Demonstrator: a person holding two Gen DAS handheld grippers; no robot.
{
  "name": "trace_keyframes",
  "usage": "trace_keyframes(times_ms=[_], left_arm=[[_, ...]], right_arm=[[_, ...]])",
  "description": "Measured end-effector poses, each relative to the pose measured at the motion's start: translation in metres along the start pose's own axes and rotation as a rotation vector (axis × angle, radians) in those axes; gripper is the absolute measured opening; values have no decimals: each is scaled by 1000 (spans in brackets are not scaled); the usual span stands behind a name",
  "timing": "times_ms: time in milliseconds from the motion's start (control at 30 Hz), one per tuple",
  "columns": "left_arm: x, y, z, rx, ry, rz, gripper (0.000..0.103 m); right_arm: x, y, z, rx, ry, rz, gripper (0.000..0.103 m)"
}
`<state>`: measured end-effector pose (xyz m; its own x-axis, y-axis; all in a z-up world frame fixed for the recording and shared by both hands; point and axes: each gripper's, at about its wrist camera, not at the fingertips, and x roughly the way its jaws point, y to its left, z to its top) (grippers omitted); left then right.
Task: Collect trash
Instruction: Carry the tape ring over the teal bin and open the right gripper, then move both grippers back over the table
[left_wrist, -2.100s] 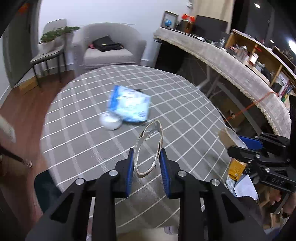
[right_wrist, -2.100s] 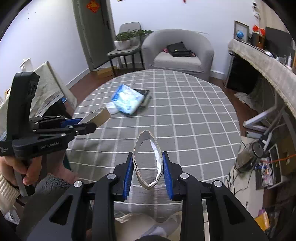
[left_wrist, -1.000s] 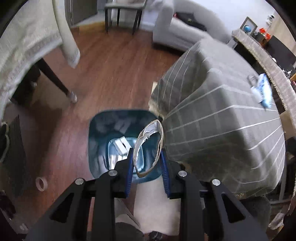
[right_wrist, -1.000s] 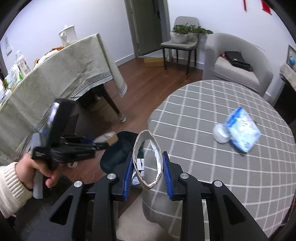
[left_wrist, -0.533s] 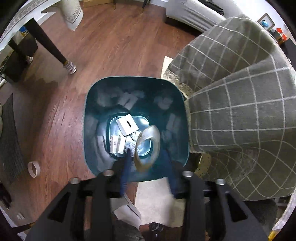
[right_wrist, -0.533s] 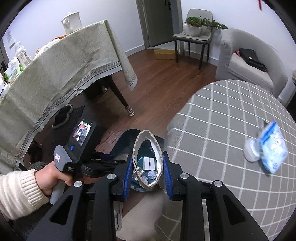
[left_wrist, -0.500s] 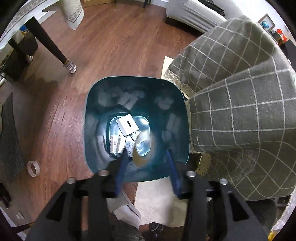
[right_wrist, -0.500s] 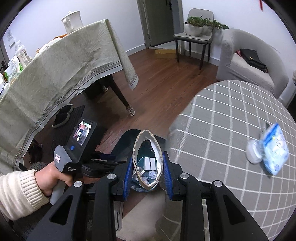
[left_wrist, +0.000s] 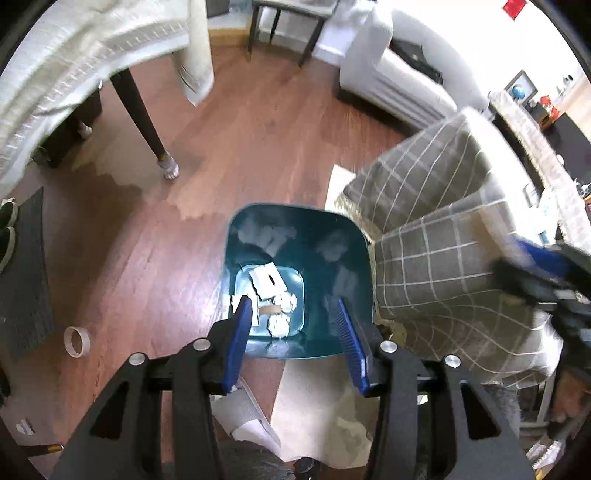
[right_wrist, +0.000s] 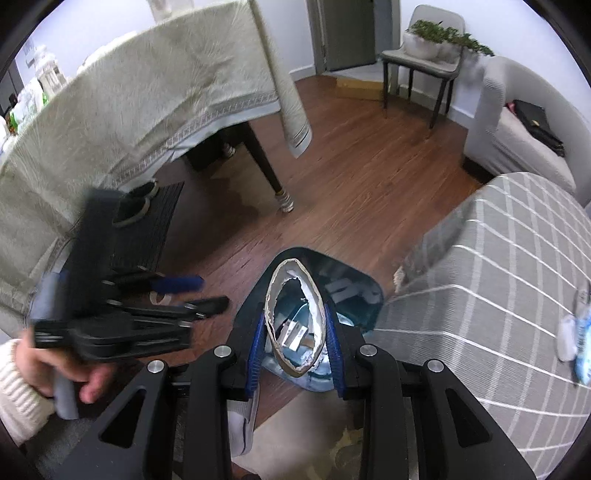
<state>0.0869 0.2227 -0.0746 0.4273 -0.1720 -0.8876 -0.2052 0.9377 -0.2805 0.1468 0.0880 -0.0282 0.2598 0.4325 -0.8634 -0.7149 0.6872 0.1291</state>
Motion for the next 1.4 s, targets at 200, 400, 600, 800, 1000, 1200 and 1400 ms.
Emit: trace_keyframes(times_ms=[200, 400, 600, 800, 1000, 1200, 1400], left_arm=[[-39, 1, -2, 18, -64, -26, 43], [-58, -5, -1, 46, -103, -44, 34], [-68, -8, -2, 68, -113, -52, 27], [-86, -5, 1, 51, -148, -54, 26], [-107, -9, 8, 54, -193, -43, 26], [-132, -26, 10, 77, -239, -29, 26], [-148, -49, 6, 108, -270, -32, 29]], right_arm=[[44, 8, 5, -3, 83, -8, 30], [82, 5, 4, -5, 155, -15, 30], [109, -6, -1, 16, 199, -32, 36], [120, -14, -8, 48, 204, -13, 52], [95, -12, -5, 44, 142, 11, 52], [43, -10, 2, 38, 25, 24, 52], [-9, -19, 3, 38, -73, 1, 53]])
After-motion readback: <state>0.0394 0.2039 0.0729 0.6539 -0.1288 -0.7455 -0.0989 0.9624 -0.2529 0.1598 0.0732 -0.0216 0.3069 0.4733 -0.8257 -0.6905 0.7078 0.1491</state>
